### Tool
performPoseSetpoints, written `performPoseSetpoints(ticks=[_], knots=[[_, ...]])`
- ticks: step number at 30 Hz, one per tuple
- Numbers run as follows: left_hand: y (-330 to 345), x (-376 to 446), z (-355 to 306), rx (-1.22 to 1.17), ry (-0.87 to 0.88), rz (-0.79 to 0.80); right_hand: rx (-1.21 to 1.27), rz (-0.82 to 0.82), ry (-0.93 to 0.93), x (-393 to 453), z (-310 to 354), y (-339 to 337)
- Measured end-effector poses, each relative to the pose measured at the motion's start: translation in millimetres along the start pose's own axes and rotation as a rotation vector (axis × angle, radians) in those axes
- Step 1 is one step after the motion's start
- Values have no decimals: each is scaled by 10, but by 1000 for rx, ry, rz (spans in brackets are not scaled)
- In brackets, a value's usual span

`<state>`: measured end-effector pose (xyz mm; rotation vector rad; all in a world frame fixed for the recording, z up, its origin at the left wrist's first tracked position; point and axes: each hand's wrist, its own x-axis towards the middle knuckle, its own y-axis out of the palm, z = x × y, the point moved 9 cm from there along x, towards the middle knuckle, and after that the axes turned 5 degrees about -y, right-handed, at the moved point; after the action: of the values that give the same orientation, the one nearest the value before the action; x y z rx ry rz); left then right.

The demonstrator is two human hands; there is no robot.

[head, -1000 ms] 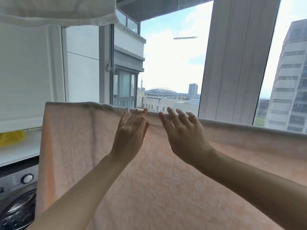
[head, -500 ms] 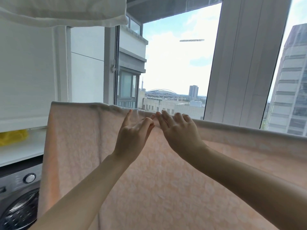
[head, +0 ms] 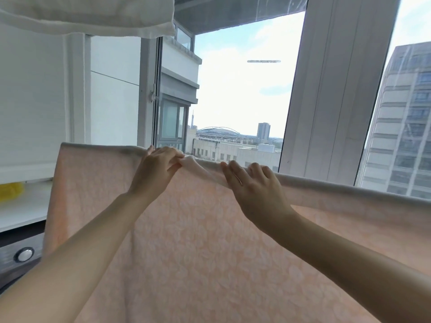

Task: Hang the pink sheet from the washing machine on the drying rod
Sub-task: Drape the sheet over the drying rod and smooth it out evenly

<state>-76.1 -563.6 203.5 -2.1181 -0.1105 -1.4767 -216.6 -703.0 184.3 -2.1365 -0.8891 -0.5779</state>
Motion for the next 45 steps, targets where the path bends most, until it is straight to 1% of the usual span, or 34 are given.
performPoseSetpoints(ticks=[4,6,9,11,12,15,18,21,22,28,38,42,45], knots=[[-29,-13,-72,-7,78,-36,-8,-16,6,-16,-15,-2],[-2,-109,-200,61,189,-45,-14,-24,6,-27,-18,-10],[119,-325,-331,156,414,15,-7,-28,21,-49,-33,-12],[143,-406,-288,177,479,60,-6,-34,22,-61,-44,-16],[134,-421,-238,176,485,78,-2,-35,25,-64,-52,-16],[52,-410,-69,157,395,92,9,-13,29,-58,-54,-7],[8,-337,47,229,271,78,10,10,33,-17,0,-20],[20,-240,181,285,110,108,9,29,49,33,39,-25],[22,-233,202,295,84,114,9,35,52,36,45,-15],[-18,-322,28,242,174,37,-1,65,80,-3,37,65],[-9,-311,37,255,142,2,-19,161,129,70,75,125],[33,-302,83,264,126,2,19,178,91,189,177,161],[67,-321,109,233,119,-26,26,176,59,312,292,174]])
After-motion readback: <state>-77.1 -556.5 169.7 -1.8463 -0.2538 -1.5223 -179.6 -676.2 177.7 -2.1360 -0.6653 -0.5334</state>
